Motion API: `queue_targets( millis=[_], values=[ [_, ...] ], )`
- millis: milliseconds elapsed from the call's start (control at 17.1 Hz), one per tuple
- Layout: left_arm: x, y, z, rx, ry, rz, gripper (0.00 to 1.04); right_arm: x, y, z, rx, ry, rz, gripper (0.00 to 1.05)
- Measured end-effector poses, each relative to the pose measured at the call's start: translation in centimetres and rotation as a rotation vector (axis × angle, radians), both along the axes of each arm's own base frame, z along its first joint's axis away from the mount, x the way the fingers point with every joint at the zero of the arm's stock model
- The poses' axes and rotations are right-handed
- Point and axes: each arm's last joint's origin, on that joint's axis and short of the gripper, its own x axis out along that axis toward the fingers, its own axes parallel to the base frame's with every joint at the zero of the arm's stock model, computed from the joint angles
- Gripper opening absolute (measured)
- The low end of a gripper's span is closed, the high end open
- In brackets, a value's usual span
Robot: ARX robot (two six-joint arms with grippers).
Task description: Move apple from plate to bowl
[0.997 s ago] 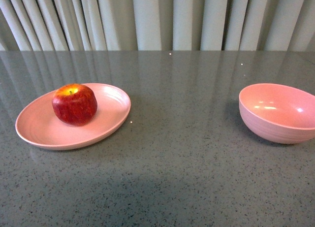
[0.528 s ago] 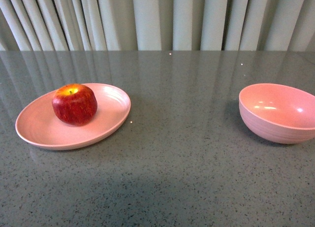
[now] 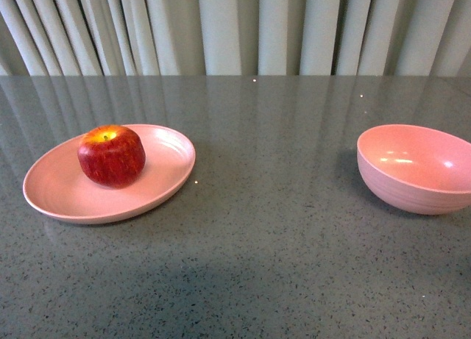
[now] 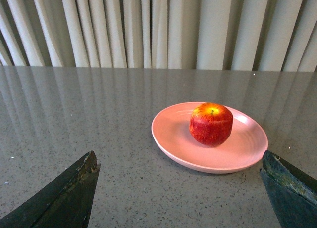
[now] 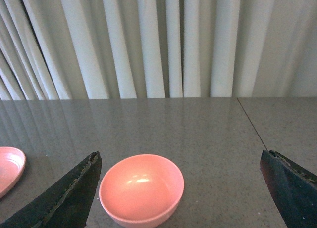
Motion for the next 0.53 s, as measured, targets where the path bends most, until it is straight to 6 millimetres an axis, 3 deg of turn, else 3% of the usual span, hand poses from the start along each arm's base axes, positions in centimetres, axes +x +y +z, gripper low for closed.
queue_targets(
  millis=[117, 235, 352, 528],
  values=[
    [0.0, 0.0, 0.0, 0.000, 0.000, 0.000, 0.98, 4.0, 0.2, 2.2, -0.025, 0.055, 0.029, 0.98],
    [0.0, 0.0, 0.0, 0.000, 0.000, 0.000, 0.98, 9.1, 0.3, 2.8, -0.038, 0.215, 0.044, 0.98],
    [0.0, 0.0, 0.0, 0.000, 0.000, 0.000, 0.98, 14.2, 0.0, 1.8, -0.033, 0.403, 0.034, 0.98],
    [0.0, 0.0, 0.0, 0.000, 0.000, 0.000, 0.98, 18.5, 0.0, -1.3, -0.010, 0.639, 0.027, 0.98]
  ],
)
